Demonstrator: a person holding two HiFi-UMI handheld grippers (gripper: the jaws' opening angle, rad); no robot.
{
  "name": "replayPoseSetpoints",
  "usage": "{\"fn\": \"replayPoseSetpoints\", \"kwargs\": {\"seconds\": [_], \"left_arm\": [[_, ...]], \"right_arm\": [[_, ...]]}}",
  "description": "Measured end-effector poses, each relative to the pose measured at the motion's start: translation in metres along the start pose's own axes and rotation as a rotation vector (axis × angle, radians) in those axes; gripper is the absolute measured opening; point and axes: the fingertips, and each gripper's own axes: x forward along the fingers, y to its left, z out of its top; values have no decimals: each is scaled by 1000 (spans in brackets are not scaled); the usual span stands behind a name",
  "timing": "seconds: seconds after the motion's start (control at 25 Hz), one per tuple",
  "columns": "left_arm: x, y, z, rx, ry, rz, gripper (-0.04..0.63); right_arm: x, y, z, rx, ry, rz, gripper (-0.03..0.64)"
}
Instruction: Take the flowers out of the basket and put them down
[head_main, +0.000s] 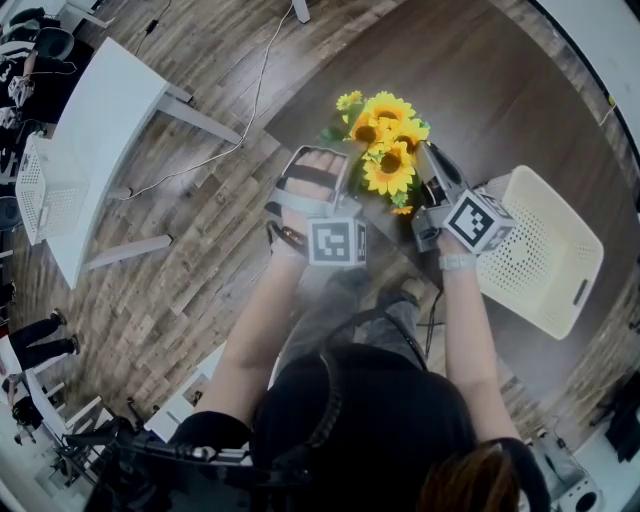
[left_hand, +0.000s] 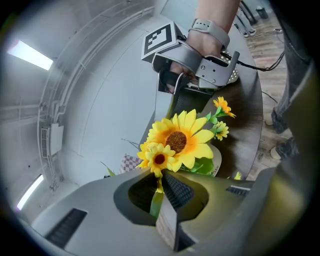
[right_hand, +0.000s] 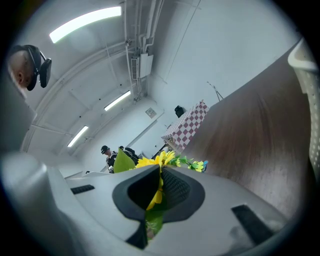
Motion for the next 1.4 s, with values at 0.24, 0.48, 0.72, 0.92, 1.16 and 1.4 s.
{"fn": "replayPoseSetpoints", "kwargs": {"seconds": [0.24,0.48,0.72,0.92,1.16,1.4], "left_arm": [[-2,-1,-3,8,9,1,40],[-3,-1,-4,3,3,8,60],[-6,-4,-3,-4,-3,16,80],[-13,-6,-2,6,-6,14,80],[-25,-4,1,-5,-12,27,80],[-38,-6,9,-21,-35,35,80]], "right_arm": [[0,0,1,-17,-6,-26,12],[-1,-4,2,-24,-23,-52,46],[-4,-9,1,-18,-44,-71,87],[-10,-7,2,-32,-61,-88,117],[-19,2,4,-53,-88,-91,126],[-31,13,3,-70,-112,-89,119]]}}
